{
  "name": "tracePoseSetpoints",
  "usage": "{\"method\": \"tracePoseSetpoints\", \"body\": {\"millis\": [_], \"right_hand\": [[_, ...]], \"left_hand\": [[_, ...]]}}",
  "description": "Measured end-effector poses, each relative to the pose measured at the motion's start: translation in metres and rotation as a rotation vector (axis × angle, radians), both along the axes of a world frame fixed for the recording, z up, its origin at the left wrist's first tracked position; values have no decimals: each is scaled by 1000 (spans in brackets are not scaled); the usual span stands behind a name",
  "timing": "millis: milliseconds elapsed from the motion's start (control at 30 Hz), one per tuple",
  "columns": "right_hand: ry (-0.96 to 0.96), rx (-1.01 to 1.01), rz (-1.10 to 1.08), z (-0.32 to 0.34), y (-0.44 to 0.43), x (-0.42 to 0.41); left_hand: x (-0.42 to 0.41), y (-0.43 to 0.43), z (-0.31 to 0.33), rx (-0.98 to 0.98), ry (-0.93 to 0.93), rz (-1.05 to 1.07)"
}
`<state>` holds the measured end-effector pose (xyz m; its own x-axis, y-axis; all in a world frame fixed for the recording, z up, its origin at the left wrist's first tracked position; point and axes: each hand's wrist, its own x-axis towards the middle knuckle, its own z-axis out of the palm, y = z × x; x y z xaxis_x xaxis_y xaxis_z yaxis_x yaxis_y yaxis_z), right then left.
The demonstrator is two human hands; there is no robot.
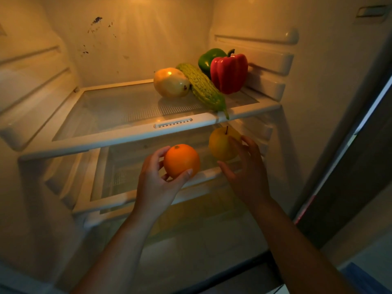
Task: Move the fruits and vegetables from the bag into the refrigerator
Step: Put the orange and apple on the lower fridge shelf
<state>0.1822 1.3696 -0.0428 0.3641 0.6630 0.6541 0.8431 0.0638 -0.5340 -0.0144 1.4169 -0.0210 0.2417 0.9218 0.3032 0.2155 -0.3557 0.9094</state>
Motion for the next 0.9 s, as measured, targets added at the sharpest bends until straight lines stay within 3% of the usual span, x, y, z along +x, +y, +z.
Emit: {"method": "tracePoseSetpoints", "body": {"millis": [633, 900], "right_hand": [[112, -125, 1, 14, 68, 19], [81, -74, 36, 8, 20, 20]], "left_hand": [[7, 9, 3, 9, 10, -35], [21, 14, 1, -6, 3, -68]]}}
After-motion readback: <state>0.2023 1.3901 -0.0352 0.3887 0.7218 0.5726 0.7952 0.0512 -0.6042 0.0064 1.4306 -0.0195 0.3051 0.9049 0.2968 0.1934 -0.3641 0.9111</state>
